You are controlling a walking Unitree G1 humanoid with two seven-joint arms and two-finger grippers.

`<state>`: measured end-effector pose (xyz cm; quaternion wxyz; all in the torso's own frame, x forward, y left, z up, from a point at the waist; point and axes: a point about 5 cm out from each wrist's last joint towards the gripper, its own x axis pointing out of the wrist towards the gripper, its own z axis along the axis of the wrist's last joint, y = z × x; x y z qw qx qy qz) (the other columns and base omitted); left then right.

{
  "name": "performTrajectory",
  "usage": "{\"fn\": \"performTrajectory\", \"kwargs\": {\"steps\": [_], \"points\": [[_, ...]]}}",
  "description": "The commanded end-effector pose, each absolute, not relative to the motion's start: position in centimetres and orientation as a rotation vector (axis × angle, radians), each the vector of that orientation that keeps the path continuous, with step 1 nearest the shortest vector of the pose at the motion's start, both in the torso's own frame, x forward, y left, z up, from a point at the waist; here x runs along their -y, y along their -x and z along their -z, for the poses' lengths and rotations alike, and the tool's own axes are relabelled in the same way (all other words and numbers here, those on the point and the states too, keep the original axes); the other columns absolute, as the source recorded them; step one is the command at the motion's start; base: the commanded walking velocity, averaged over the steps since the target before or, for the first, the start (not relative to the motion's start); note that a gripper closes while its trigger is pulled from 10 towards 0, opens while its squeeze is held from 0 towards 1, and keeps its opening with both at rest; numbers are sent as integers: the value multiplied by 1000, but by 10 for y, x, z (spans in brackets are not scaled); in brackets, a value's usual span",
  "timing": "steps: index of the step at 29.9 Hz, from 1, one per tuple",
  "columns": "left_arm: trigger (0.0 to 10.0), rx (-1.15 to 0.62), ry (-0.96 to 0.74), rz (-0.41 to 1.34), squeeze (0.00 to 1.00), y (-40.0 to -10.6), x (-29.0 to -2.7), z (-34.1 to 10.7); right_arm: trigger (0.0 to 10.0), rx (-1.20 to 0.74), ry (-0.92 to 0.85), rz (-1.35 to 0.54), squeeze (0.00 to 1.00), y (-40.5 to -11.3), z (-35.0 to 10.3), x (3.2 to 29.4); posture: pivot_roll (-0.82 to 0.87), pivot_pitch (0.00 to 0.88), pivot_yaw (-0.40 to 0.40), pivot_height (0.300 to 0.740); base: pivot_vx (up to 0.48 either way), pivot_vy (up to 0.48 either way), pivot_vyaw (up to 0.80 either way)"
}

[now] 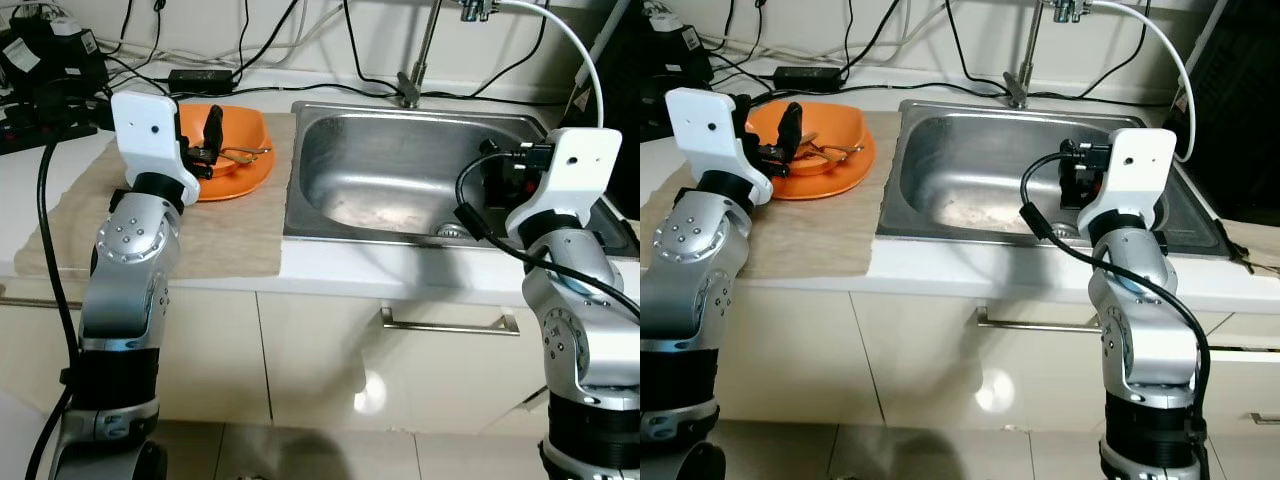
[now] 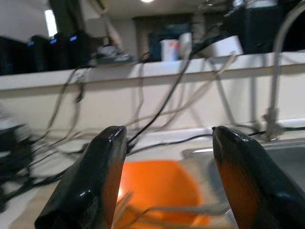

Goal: Kitchen organization

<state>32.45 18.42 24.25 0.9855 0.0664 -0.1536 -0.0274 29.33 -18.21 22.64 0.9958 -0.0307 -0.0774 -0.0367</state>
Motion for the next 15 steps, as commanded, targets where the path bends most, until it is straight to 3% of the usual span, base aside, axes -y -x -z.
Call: {"fn": "performTrajectory", "kwargs": {"steps": [1,15], "points": [[10000,321,-134,80,0,-324,-180,-248,10000,151,72,76,0,-293,-226,185,-10,0,-20,740,322,0,0],[10000,329,-149,72,0,-323,-186,-252,10000,163,64,37,0,-292,-225,178,0,0,-16,740,366,0,0]]}}
